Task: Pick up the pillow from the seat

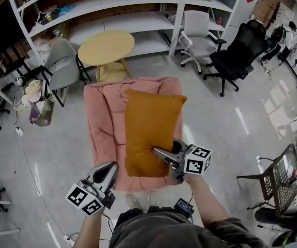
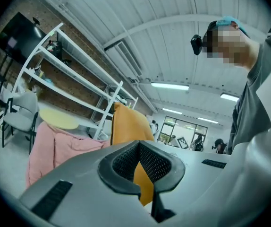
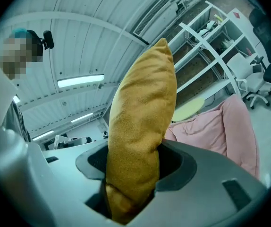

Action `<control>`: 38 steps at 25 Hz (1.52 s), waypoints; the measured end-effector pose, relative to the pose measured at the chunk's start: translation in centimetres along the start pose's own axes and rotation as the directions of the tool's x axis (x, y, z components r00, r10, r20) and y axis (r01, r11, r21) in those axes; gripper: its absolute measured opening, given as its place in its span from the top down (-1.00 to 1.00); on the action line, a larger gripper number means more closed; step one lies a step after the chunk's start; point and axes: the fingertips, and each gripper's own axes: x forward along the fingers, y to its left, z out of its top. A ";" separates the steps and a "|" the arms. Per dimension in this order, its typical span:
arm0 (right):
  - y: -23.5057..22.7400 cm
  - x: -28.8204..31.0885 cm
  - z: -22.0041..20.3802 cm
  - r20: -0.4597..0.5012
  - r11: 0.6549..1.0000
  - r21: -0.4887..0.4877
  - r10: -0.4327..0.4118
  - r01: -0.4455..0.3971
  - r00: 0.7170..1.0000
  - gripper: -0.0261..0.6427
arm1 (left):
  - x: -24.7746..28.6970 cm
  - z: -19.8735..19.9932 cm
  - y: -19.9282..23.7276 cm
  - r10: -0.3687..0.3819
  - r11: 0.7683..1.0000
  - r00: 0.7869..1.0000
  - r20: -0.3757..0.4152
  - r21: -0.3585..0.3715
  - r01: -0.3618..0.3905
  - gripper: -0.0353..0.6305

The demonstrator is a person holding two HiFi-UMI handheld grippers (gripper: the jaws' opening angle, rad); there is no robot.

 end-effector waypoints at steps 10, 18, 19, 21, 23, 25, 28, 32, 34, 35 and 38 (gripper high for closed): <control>5.7 -1.2 7.0 0.096 0.990 -0.117 0.089 -0.077 0.991 0.15 | -0.6 4.5 -0.8 0.022 0.997 0.998 0.060 0.069 -0.026 0.87; 8.0 -2.0 7.6 0.092 0.982 -0.149 0.129 -0.114 0.987 0.15 | -1.2 5.1 -1.5 0.037 0.995 0.996 0.076 0.087 -0.044 0.87; 8.2 -2.1 7.5 0.088 0.982 -0.148 0.129 -0.115 0.988 0.15 | -1.4 5.1 -1.5 0.039 0.995 0.996 0.077 0.087 -0.046 0.87; 8.7 -2.1 7.4 0.082 0.982 -0.148 0.129 -0.116 0.988 0.15 | -1.8 5.3 -1.5 0.043 0.995 0.996 0.079 0.086 -0.050 0.87; 9.1 -2.3 7.4 0.077 0.982 -0.149 0.129 -0.117 0.989 0.15 | -2.1 5.4 -1.7 0.046 0.995 0.996 0.081 0.085 -0.053 0.87; 9.5 -2.6 7.5 0.078 0.981 -0.152 0.130 -0.117 0.988 0.15 | -2.2 5.4 -1.9 0.045 0.995 0.996 0.083 0.085 -0.052 0.87; 10.0 -3.1 7.6 0.085 0.980 -0.157 0.133 -0.119 0.987 0.15 | -2.2 5.3 -2.4 0.040 0.996 0.995 0.091 0.081 -0.047 0.87; 10.5 -4.0 7.3 0.096 0.980 -0.159 0.136 -0.120 0.986 0.15 | -2.3 4.8 -3.2 0.037 0.996 0.994 0.100 0.079 -0.045 0.87; 10.7 -4.3 7.1 0.094 0.979 -0.162 0.138 -0.122 0.986 0.15 | -2.5 4.6 -3.5 0.037 0.996 0.994 0.104 0.081 -0.046 0.87; 10.8 -4.4 7.0 0.093 0.979 -0.163 0.138 -0.122 0.986 0.15 | -2.5 4.5 -3.6 0.038 0.996 0.994 0.106 0.080 -0.047 0.87; 11.0 -4.7 6.7 0.090 0.980 -0.160 0.136 -0.121 0.987 0.15 | -2.8 4.2 -3.9 0.041 0.996 0.993 0.111 0.076 -0.050 0.87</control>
